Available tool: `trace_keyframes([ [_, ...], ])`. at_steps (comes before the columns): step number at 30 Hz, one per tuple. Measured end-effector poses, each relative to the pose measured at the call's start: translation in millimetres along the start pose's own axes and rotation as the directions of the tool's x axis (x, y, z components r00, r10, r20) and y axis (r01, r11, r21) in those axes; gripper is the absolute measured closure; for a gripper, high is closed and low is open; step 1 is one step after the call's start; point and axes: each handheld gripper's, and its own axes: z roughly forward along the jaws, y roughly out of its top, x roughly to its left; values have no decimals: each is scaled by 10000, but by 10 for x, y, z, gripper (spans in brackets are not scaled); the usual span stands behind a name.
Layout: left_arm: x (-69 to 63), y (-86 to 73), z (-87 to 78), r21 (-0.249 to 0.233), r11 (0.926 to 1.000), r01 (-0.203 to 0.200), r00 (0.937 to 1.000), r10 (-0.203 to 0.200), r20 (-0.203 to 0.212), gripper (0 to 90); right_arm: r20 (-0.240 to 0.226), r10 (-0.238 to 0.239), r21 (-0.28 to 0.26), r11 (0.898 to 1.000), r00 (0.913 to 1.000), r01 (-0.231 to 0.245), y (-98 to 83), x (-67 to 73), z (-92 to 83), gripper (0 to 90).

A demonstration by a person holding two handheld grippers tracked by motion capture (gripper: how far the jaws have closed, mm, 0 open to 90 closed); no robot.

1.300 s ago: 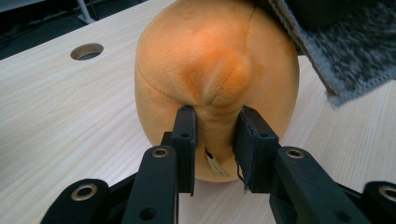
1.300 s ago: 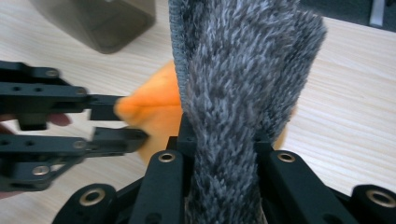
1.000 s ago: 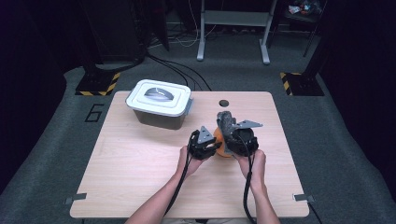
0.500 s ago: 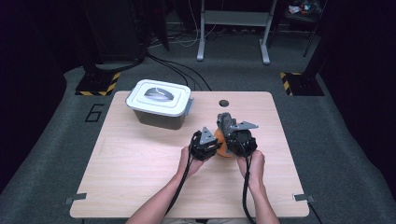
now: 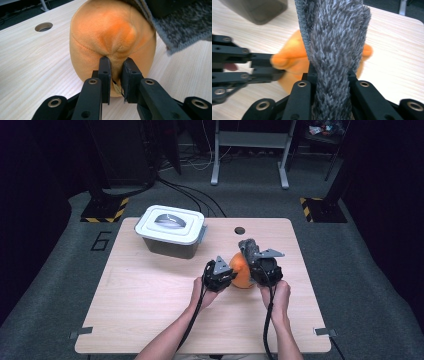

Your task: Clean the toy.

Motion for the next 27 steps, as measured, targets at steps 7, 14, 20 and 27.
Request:
trace_keyframes([
  [7,-2,-7,-5,1,10000,-36,10000,36,35,787,397,488,70,9988,9980,-491,-43,-223,22,754],
  [14,-1,-10,-8,-21,10000,-24,10000,24,1,786,664,1057,186,9941,9922,-1071,-84,-421,83,752],
  [20,-13,-10,-9,-2,10000,-90,10000,90,-42,786,105,961,-102,9953,9953,-960,-77,-333,-62,750],
  [27,-28,-5,-10,40,10000,-79,10000,79,16,785,-1245,-34,-330,9995,9922,-7,21,42,-154,749],
])
